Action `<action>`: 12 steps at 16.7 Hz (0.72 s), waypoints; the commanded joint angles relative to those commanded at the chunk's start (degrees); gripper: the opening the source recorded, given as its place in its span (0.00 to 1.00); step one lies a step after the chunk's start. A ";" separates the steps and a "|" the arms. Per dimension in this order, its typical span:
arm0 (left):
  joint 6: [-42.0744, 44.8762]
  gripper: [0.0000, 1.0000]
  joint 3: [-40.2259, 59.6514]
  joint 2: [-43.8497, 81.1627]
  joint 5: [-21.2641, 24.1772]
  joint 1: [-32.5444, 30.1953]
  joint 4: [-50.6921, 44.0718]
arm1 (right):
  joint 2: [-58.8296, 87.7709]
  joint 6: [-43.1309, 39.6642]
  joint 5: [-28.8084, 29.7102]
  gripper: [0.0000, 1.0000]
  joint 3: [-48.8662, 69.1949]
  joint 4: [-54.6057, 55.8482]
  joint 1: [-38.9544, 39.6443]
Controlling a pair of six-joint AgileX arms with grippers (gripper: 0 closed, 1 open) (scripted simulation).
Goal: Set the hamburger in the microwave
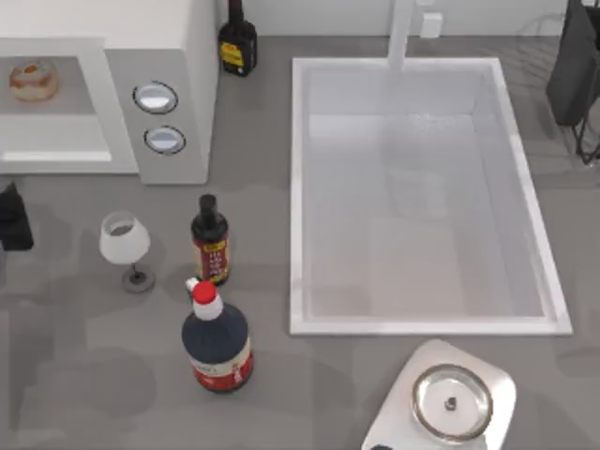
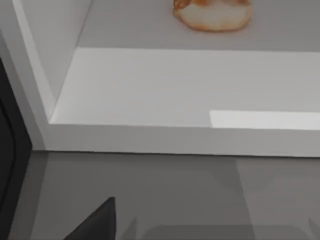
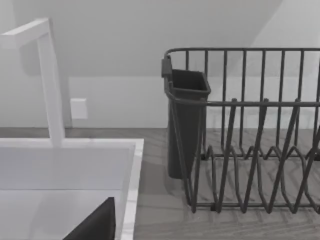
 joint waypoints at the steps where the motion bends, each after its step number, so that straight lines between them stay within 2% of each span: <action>1: 0.00 1.00 0.58 -2.18 0.01 -0.05 -2.93 | 0.00 0.00 0.00 1.00 0.00 0.00 0.00; 7: -0.09 1.00 4.61 -16.54 -0.23 -0.01 -23.27 | 0.00 0.00 0.00 1.00 0.00 0.00 0.00; 12: -0.11 1.00 6.33 -21.52 -0.35 0.09 -28.82 | 0.00 0.00 0.00 1.00 0.00 0.00 0.00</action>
